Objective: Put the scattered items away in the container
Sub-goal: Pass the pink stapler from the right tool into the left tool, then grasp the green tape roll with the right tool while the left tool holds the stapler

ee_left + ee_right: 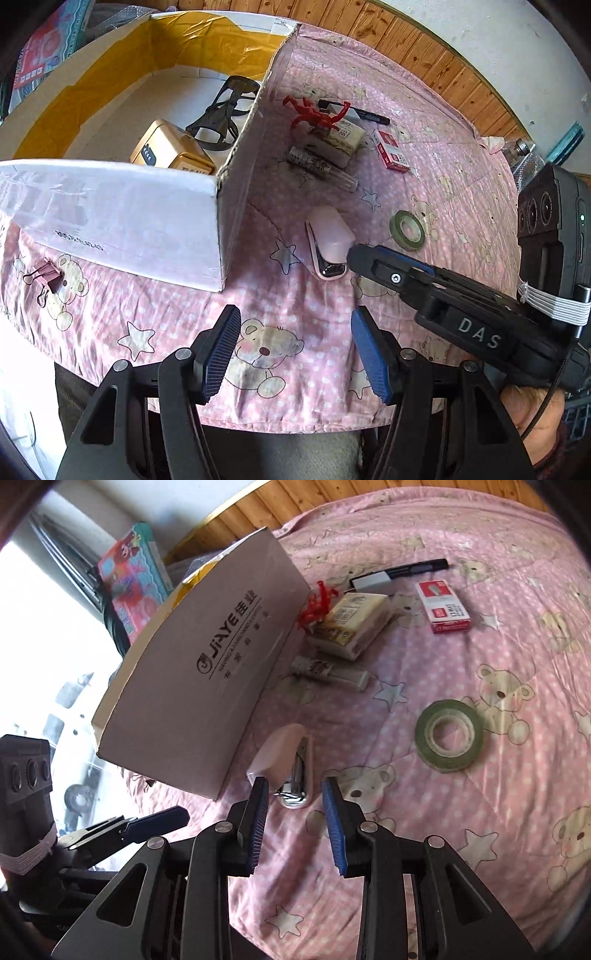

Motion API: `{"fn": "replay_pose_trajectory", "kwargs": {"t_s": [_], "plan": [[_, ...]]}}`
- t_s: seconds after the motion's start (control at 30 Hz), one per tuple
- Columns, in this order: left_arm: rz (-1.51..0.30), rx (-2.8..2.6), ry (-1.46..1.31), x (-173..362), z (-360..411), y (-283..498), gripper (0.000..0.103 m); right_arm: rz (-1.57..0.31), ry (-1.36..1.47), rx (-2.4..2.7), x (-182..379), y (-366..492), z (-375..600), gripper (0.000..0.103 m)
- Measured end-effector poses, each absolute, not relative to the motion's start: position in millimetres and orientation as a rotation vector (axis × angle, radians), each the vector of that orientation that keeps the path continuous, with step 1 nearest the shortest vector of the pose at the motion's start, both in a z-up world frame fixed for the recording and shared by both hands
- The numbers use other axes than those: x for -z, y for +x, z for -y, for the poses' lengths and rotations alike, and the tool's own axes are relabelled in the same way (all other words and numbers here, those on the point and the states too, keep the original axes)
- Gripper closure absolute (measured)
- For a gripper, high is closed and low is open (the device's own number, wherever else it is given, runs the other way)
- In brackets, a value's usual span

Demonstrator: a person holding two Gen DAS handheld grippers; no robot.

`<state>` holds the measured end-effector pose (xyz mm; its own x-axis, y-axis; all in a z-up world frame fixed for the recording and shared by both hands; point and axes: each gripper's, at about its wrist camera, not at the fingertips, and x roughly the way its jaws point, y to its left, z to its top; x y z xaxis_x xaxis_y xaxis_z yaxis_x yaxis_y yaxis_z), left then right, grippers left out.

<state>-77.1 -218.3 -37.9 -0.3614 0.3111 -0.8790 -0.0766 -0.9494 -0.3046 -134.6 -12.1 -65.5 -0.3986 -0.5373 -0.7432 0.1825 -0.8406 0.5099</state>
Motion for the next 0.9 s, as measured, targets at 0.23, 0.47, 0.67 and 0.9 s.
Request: {"fn": "replay_pose_trajectory", "kwargs": {"t_s": [0.23, 0.47, 0.67, 0.9], "plan": [[0.308, -2.366, -1.560, 33.6, 191.0, -94.6, 0.040, 0.537, 1.383, 2.515, 54.3, -123.3, -48.1, 0.062], [0.293, -2.400, -1.588, 53.1, 170.1, -126.4, 0.040, 0.440, 1.498, 2.545, 76.9, -158.5, -47.6, 0.064], [0.313, -2.408, -1.602, 77.0, 169.9, -139.1, 0.040, 0.163, 1.490, 2.577, 84.6, -158.0, -27.8, 0.086], [0.176, -2.455, -1.569, 76.0, 166.5, -139.1, 0.075, 0.243, 1.434, 2.588, 76.8, -147.7, -37.1, 0.088]]}}
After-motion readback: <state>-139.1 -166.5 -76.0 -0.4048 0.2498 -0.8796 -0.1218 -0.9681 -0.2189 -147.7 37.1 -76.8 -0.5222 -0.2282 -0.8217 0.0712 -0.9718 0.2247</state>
